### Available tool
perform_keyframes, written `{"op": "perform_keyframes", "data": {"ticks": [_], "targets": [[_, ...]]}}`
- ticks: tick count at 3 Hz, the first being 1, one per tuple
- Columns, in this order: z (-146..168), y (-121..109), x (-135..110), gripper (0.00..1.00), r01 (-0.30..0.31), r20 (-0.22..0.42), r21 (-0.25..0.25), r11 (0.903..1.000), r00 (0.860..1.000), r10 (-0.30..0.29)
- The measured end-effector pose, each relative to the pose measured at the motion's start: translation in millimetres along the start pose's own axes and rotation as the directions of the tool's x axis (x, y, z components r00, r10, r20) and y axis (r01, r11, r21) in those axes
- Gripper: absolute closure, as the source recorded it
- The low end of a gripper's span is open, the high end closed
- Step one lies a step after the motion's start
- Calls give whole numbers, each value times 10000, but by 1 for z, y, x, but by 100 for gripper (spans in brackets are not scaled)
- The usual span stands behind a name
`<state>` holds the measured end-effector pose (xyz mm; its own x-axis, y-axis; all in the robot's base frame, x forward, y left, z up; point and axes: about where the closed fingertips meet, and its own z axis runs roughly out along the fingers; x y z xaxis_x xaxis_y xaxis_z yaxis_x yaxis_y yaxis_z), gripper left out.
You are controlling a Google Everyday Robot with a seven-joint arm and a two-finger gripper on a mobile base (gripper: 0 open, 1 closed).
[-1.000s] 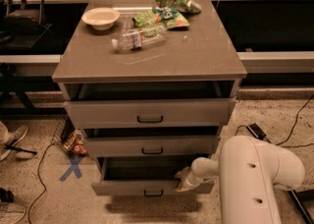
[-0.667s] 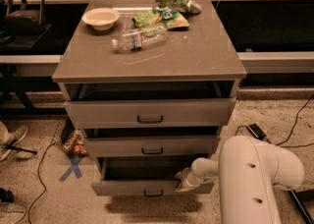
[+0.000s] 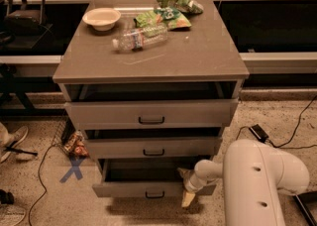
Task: Open bottom drawer
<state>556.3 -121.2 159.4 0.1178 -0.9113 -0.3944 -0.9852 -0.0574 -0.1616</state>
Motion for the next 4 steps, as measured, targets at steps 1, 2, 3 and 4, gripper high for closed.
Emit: {"op": "perform_keyframes", "data": {"ticks": [1, 2, 3, 4], "targets": [[3, 9, 4, 0, -291, 111, -433, 9986, 9995, 296], [4, 24, 12, 18, -904, -59, -910, 9917, 9959, 902], [-7, 41, 14, 49, -1794, -804, -1195, 9765, 9821, 1706], [-15, 68, 5, 72, -2376, -1295, -1425, 9608, 9669, 2199]]}}
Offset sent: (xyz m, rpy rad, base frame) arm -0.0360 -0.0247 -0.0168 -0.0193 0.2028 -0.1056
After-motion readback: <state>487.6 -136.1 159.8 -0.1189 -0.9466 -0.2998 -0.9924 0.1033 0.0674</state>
